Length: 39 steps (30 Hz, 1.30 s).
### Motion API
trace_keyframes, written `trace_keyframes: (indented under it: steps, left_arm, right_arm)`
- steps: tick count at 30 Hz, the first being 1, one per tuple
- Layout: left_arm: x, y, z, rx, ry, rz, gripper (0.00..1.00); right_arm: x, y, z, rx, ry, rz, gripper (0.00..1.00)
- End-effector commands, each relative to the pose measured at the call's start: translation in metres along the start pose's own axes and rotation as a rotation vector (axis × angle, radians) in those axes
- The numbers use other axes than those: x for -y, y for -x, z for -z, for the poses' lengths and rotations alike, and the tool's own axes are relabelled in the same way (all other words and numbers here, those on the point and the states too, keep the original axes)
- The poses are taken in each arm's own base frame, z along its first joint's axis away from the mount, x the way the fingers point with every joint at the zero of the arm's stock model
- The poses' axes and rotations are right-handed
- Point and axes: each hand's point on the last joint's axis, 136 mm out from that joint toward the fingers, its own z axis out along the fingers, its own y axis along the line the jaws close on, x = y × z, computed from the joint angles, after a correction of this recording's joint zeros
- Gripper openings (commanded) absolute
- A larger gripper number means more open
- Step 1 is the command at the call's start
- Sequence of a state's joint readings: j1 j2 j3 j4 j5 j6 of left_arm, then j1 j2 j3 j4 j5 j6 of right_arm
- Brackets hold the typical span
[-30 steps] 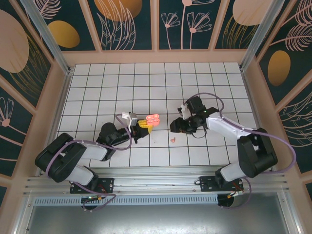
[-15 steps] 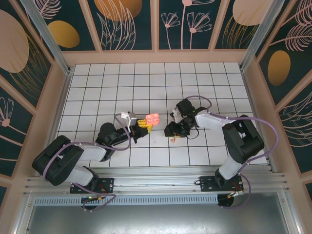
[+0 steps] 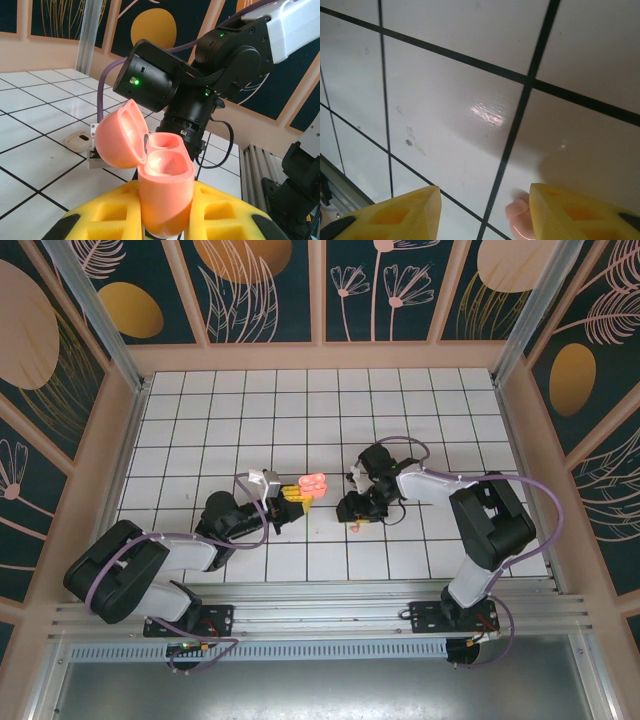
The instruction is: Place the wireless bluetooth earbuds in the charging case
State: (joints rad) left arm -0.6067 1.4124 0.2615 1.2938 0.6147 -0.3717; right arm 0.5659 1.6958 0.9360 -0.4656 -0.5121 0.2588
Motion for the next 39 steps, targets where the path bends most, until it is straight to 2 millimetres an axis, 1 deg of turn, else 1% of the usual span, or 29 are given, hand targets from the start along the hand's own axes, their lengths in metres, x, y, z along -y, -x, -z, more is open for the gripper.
trace_keyframes:
  steps: [1, 5, 10, 12, 15, 19, 23, 26, 31, 34, 39]
  left_arm:
    - [-0.002, 0.010, -0.001, 0.024, 0.007, -0.027, 0.04]
    - [-0.002, 0.010, -0.002, 0.019, 0.004, -0.028, 0.04]
    - [-0.002, 0.010, -0.004, 0.013, -0.003, -0.025, 0.04]
    - [-0.001, 0.010, -0.005, 0.010, -0.007, -0.025, 0.04]
    - [-0.002, 0.010, -0.005, 0.009, -0.005, -0.025, 0.04]
    - [-0.001, 0.009, -0.005, 0.008, -0.008, -0.022, 0.04]
    - [-0.001, 0.010, -0.006, 0.009, -0.012, -0.021, 0.04]
    - [-0.001, 0.011, -0.006, 0.010, -0.014, -0.022, 0.04]
    - [-0.001, 0.011, -0.005, 0.007, -0.012, -0.021, 0.04]
    - [-0.001, 0.011, -0.004, 0.005, -0.008, -0.023, 0.04]
    - [-0.001, 0.011, -0.004, 0.004, -0.003, -0.025, 0.04]
  right_arm:
    - [0.011, -0.015, 0.003, -0.042, -0.069, 0.006, 0.50]
    - [0.015, -0.020, 0.008, -0.050, -0.102, 0.001, 0.50]
    - [0.015, -0.028, 0.010, -0.065, -0.101, -0.009, 0.50]
    - [0.018, -0.032, 0.012, -0.077, -0.116, -0.016, 0.50]
    - [0.019, -0.034, 0.017, -0.073, -0.132, -0.013, 0.50]
    - [0.012, -0.027, 0.027, -0.046, -0.134, -0.001, 0.51]
    - [0.006, -0.012, 0.034, 0.001, -0.134, 0.035, 0.52]
    - [0.002, -0.001, 0.030, 0.010, -0.120, 0.052, 0.52]
    - [0.000, 0.008, 0.020, -0.001, -0.101, 0.073, 0.52]
    - [0.003, 0.008, 0.014, -0.023, -0.100, 0.077, 0.52]
    - [0.011, -0.002, 0.004, -0.063, -0.106, 0.067, 0.52]
